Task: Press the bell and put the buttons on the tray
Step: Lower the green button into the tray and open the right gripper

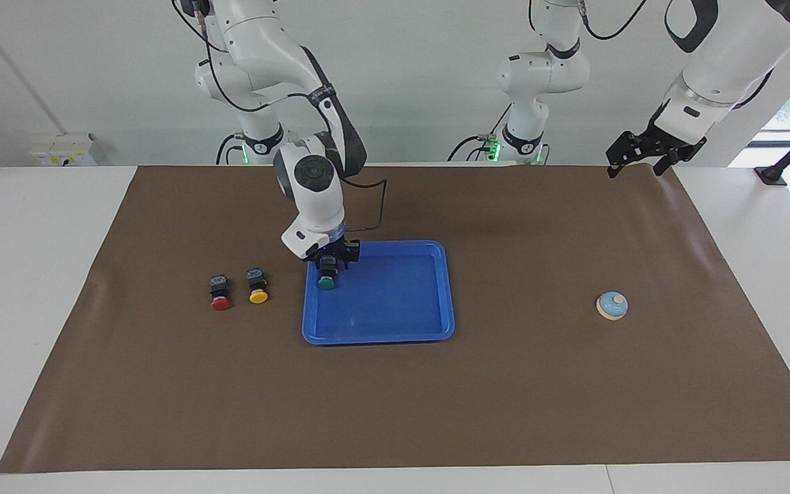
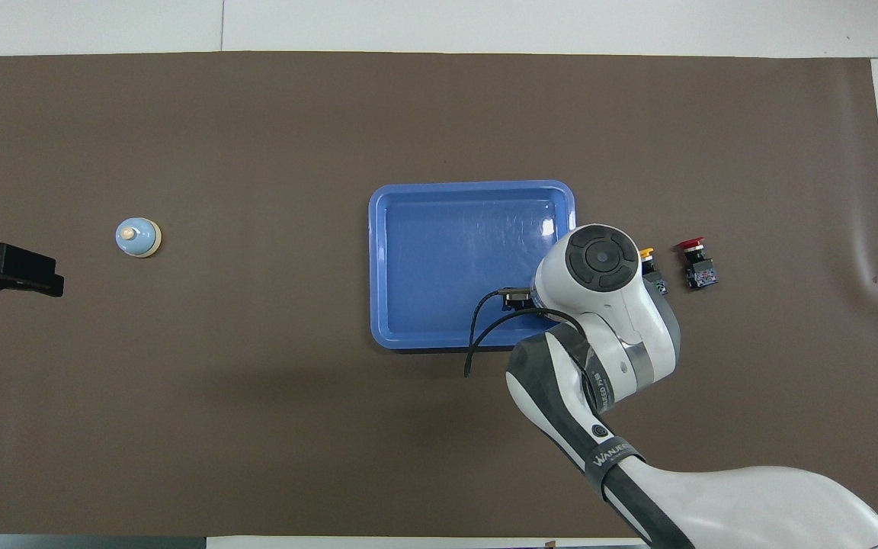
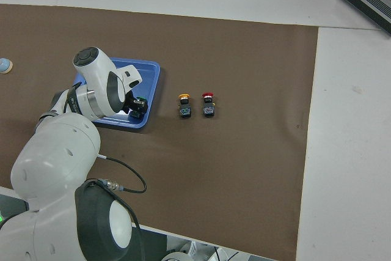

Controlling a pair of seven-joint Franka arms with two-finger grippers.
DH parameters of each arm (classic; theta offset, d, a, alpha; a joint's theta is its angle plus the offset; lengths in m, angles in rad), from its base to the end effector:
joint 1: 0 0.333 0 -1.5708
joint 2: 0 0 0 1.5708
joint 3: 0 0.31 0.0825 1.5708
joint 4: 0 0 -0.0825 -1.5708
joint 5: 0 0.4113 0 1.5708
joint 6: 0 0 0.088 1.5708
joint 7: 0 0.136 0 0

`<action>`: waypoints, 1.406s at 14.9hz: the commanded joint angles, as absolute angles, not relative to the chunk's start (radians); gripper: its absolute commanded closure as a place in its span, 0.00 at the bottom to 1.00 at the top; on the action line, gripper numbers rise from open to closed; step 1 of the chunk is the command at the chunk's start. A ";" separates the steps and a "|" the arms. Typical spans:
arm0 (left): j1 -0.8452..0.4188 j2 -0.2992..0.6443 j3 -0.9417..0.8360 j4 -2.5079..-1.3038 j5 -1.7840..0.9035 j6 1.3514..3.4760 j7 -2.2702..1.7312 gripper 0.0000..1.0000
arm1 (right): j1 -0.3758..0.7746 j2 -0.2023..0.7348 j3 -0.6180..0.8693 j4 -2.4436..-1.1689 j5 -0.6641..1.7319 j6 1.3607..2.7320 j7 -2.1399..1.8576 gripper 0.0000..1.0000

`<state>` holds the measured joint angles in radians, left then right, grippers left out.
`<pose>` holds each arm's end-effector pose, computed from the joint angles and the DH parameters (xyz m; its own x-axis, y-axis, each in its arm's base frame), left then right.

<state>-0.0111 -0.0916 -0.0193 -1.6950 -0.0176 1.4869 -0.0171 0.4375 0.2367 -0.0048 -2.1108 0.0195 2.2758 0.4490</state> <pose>0.5388 -0.0193 0.5730 0.9931 -0.0143 -0.1165 -0.0128 -0.9998 0.0138 0.5281 0.2449 0.2436 0.9971 -0.0300 -0.0702 -0.0287 -0.9994 0.0196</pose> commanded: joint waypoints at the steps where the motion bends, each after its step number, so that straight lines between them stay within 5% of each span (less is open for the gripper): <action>1: -0.008 -0.091 -0.021 -1.692 -0.002 1.479 -0.012 0.00 | 0.422 0.206 -0.002 -2.128 0.021 2.275 0.463 0.00; 10: -0.008 -0.092 -0.021 -1.692 -0.002 1.479 -0.012 0.00 | 0.333 0.198 -0.005 -1.990 0.021 2.115 0.425 0.00; 21: -0.008 -0.092 -0.021 -1.692 -0.002 1.479 -0.014 0.00 | 0.083 0.170 -0.006 -2.029 0.020 2.143 0.150 0.00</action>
